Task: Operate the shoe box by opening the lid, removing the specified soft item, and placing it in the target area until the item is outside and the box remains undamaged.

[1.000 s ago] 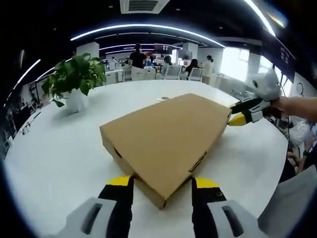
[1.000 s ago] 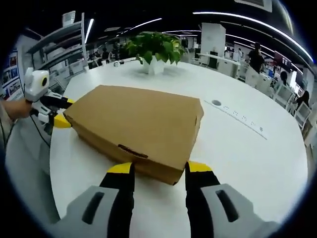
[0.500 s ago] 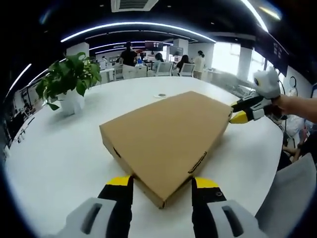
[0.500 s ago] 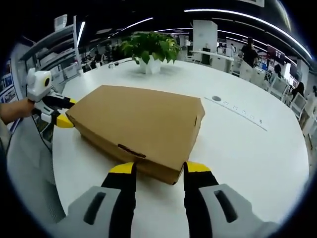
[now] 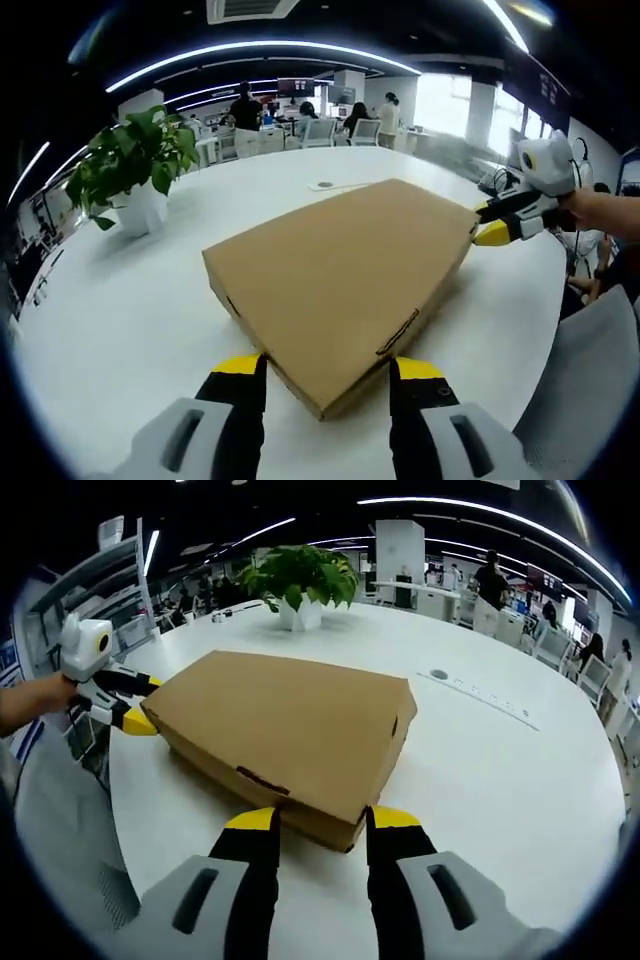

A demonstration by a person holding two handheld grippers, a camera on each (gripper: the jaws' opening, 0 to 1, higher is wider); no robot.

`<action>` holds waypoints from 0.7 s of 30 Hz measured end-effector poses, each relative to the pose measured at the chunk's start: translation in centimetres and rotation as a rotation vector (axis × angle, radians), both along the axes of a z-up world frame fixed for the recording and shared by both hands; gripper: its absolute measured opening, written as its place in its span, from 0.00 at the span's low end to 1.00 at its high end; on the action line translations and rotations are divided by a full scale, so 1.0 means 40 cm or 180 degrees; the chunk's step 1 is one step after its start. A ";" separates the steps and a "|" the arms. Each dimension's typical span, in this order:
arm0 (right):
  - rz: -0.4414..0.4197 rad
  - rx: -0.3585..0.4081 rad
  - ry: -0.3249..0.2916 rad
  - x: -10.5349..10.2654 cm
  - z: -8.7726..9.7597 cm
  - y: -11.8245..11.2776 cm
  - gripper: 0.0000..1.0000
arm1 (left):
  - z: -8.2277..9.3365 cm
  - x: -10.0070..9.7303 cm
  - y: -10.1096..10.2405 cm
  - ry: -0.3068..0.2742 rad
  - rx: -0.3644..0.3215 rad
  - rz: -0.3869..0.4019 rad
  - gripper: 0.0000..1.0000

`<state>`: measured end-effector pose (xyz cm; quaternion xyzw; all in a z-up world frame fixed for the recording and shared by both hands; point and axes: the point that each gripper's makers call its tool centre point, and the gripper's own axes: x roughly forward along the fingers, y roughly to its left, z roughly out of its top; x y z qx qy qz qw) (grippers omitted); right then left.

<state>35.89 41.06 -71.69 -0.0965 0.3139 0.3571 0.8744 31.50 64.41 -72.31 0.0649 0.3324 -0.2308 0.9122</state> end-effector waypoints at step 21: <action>-0.0130 0.0095 0.0076 -0.104 0.002 0.061 0.23 | 0.006 -0.009 0.076 0.0095 0.0137 -0.0519 0.49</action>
